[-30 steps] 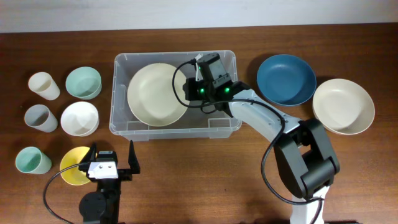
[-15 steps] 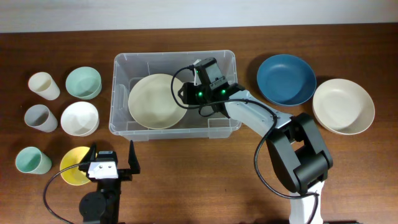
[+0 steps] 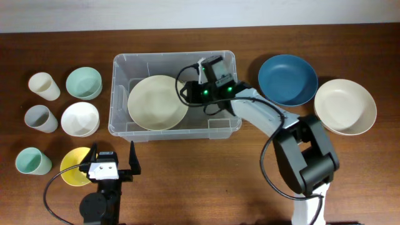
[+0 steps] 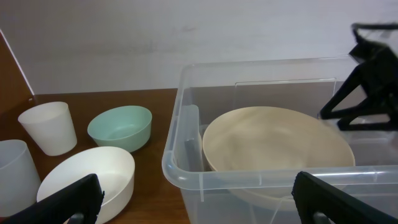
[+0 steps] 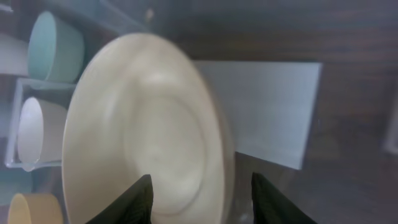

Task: Pack container
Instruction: 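Lower the cream bowl into the bin and open the right gripper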

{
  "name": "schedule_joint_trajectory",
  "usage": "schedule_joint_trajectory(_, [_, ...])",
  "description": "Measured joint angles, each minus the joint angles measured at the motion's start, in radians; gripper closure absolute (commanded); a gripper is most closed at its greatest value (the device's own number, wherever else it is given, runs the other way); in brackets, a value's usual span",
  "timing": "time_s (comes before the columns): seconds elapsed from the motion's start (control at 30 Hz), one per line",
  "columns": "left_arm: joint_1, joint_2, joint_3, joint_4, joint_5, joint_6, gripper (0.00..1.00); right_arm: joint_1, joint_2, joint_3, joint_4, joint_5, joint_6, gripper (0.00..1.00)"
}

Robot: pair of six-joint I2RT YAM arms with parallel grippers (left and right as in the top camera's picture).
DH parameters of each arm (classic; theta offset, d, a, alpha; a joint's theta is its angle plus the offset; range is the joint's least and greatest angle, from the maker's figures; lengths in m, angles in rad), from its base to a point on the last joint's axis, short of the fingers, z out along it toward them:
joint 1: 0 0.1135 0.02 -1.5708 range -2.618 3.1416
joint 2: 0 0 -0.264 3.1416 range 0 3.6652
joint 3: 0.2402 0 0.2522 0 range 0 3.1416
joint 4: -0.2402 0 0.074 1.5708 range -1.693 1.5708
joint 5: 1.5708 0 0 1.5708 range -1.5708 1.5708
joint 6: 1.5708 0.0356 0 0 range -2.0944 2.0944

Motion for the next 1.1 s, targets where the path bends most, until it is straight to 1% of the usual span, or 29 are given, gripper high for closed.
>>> schedule_joint_trajectory(0.03, [0.0, 0.0, 0.0, 0.0, 0.0, 0.0, 0.01, -0.017, -0.016, 0.0, -0.005, 0.001, -0.007, 0.69])
schedule_joint_trajectory(0.07, [0.0, 0.0, 0.0, 0.0, 0.0, 0.0, 0.01, -0.024, -0.023, 0.0, -0.006, 0.001, -0.01, 0.71])
schedule_joint_trajectory(0.1, [0.0, 0.0, 0.0, 0.0, 0.0, 0.0, 0.01, -0.039, -0.036, 0.0, -0.016, 0.008, -0.019, 0.81])
schedule_joint_trajectory(0.2, [0.0, 0.0, 0.0, 0.0, 0.0, 0.0, 0.01, -0.073, -0.055, 0.0, -0.047, 0.032, -0.024, 0.91])
schedule_joint_trajectory(0.23, [0.0, 0.0, 0.0, 0.0, 0.0, 0.0, 0.01, -0.083, -0.057, 0.0, -0.066, 0.041, -0.028, 0.96])
schedule_joint_trajectory(0.37, [0.0, 0.0, 0.0, 0.0, 0.0, 0.0, 0.01, -0.086, -0.057, 0.0, -0.095, 0.066, -0.029, 0.96])
schedule_joint_trajectory(0.73, [0.0, 0.0, 0.0, 0.0, 0.0, 0.0, 0.01, 0.032, -0.057, 0.0, -0.118, 0.17, -0.031, 0.96])
schedule_joint_trajectory(1.1, [0.0, 0.0, 0.0, 0.0, 0.0, 0.0, 0.01, 0.035, 0.007, 0.0, -0.132, 0.214, -0.031, 0.96])
